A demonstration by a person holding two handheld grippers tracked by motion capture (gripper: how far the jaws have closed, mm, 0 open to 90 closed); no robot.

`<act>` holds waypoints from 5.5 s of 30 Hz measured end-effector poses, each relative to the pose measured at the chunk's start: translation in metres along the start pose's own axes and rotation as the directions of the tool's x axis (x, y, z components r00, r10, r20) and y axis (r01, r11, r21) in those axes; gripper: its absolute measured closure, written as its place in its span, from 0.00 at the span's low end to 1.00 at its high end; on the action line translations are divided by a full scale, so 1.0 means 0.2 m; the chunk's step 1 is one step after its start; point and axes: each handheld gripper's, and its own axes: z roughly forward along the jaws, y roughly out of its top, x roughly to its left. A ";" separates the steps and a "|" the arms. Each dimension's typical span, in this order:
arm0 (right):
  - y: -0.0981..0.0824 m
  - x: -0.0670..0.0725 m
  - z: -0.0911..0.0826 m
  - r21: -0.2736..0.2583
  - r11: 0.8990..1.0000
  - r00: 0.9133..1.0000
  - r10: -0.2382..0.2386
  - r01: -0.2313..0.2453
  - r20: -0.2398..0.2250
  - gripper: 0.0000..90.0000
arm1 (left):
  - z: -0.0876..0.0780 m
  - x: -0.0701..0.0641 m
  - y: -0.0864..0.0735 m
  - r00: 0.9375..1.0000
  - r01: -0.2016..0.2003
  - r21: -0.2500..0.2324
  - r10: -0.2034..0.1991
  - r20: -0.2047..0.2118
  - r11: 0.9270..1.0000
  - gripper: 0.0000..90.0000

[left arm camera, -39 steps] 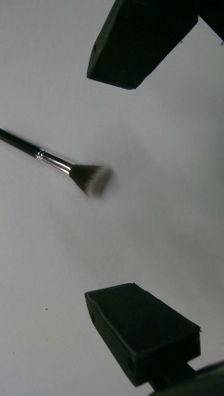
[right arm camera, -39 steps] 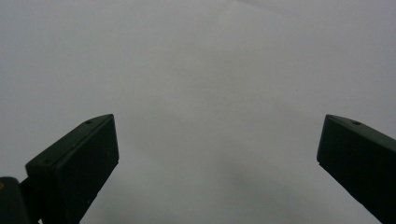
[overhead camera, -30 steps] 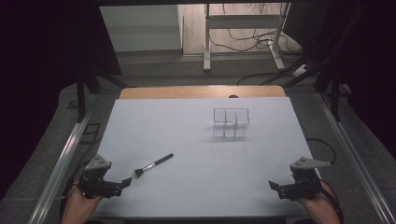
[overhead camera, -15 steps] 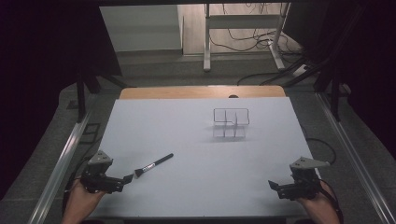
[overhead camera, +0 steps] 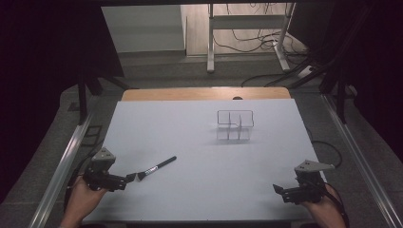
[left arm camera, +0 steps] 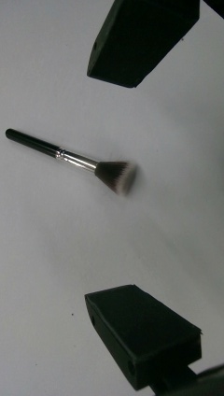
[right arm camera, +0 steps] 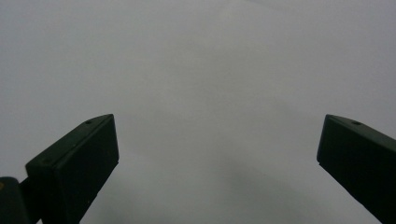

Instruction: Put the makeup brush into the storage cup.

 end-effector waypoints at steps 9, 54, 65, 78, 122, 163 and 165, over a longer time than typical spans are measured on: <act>0.00 0.00 -0.01 -0.012 1.000 1.000 0.003 -0.003 0.009 0.00 | 0.02 0.01 0.04 1.000 -0.018 0.022 0.017 0.002 1.000 0.00; 0.00 0.00 0.00 0.012 1.000 1.000 0.025 -0.025 0.010 0.00 | 0.28 -0.08 0.33 0.988 -0.152 0.152 0.146 0.045 0.977 0.01; 0.00 0.00 0.00 0.011 0.999 1.000 0.031 -0.031 0.007 0.00 | 0.34 -0.12 0.41 0.982 -0.189 0.192 0.184 0.045 0.963 0.01; 0.00 -0.01 0.00 0.016 0.999 0.999 0.032 -0.032 0.008 0.00 | 0.43 -0.08 0.36 0.986 -0.165 0.237 0.152 0.071 0.957 0.01; -0.01 0.00 0.01 0.037 0.999 1.000 0.023 -0.023 -0.006 0.00 | 0.50 -0.12 0.27 0.979 -0.191 0.327 0.157 0.128 0.925 0.87; 0.01 0.04 0.01 0.006 1.000 1.000 -0.007 0.007 -0.008 0.00 | 0.32 -0.28 0.29 0.947 -0.272 0.154 0.236 0.219 0.950 0.87; 0.02 0.04 0.01 0.005 1.000 1.000 -0.008 0.008 -0.011 0.00 | 0.31 -0.29 0.29 0.945 -0.275 0.149 0.238 0.226 0.950 0.87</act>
